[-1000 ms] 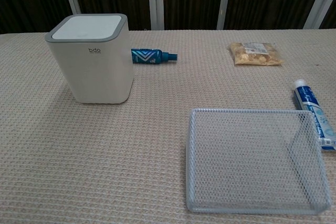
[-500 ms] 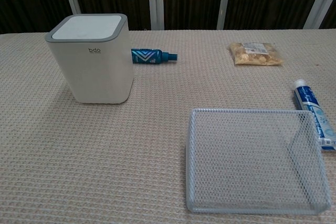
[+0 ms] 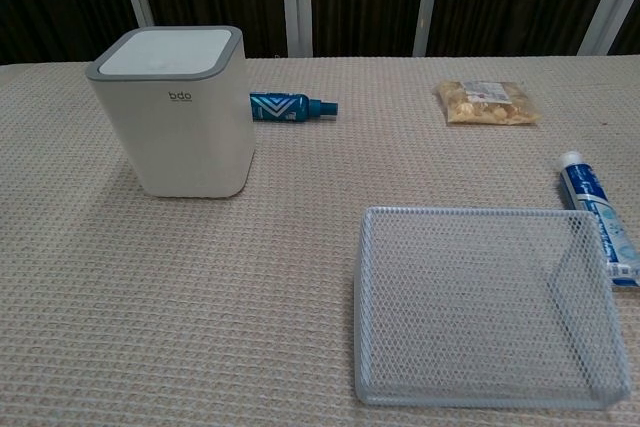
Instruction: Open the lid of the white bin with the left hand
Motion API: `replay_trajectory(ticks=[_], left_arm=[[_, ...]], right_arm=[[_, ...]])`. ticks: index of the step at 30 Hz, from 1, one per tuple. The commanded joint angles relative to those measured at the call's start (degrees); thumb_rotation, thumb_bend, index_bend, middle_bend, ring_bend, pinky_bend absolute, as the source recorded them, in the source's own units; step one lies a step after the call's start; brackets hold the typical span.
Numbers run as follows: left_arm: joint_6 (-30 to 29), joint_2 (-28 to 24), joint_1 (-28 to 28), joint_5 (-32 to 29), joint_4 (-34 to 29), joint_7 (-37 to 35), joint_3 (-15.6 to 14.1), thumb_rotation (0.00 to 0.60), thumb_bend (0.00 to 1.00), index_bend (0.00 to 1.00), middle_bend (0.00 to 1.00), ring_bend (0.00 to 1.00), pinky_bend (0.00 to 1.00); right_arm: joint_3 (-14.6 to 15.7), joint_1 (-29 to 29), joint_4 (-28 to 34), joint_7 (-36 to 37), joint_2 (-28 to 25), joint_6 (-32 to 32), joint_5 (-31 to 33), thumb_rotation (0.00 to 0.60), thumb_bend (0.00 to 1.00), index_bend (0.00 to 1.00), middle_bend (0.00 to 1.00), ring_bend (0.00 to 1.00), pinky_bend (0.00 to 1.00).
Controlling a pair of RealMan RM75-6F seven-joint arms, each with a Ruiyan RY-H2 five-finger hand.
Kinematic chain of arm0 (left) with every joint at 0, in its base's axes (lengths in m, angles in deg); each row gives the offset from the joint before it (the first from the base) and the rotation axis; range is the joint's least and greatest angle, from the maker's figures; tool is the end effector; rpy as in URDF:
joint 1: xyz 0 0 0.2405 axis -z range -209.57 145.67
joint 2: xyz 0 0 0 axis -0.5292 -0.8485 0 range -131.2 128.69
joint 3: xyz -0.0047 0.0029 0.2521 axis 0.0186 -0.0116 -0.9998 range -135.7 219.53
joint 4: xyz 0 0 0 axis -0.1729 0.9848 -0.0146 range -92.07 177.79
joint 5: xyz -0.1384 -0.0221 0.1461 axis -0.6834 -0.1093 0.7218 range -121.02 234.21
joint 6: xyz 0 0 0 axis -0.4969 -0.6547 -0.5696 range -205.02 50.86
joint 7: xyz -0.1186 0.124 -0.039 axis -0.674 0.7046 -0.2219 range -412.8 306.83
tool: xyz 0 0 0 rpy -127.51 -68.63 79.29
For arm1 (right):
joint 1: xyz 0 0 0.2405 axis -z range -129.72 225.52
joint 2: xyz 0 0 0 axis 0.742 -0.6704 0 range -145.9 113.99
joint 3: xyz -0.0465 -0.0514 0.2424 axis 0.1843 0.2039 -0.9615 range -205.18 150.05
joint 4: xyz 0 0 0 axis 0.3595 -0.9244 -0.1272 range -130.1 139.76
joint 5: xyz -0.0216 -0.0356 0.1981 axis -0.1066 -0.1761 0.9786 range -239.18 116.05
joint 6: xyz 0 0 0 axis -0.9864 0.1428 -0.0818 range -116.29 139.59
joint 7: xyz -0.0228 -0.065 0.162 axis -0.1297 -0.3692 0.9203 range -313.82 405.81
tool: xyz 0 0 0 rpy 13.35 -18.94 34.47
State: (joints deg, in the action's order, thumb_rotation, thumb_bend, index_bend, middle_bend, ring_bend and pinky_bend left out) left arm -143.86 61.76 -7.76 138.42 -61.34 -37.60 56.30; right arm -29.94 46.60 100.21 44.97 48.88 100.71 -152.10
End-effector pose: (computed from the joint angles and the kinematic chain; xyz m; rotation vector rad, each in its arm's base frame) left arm -0.1694 0.3194 0.1379 -1.6897 -0.7045 -1.0330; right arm -0.2887 -0.1908 0.1607 1.3686 -0.9000 0.9772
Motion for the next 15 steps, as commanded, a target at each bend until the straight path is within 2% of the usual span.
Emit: replay_trajectory(ticks=[1,8,15], left_arm=[[4.36,2.06,3.72,-4.28,-0.47,3.80,1.03,0.600,0.71,0.27,0.90,0.80,0.69],[7.32,6.26,8.06,-9.45,0.71,9.40,1.51,0.600,0.71,0.28,0.90,0.80,0.69],[8.94,7.77,9.89,-11.74,0.21,10.66,0.36,0.600,0.71,0.28,0.90,0.80,0.69]], right_arm=[[-0.03,0.00,-0.03,-0.13,0.03,-0.04,0.12,0.600,0.14,0.12,0.00,0.03,0.00],[-0.27,-0.16,-0.38,-0.27,0.29,-0.21,0.53,0.600,0.14,0.12,0.00,0.03,0.00],[-0.66,-0.34,-0.79,0.13,0.53,-0.22,0.93,0.600,0.14,0.12,0.00,0.03,0.00]])
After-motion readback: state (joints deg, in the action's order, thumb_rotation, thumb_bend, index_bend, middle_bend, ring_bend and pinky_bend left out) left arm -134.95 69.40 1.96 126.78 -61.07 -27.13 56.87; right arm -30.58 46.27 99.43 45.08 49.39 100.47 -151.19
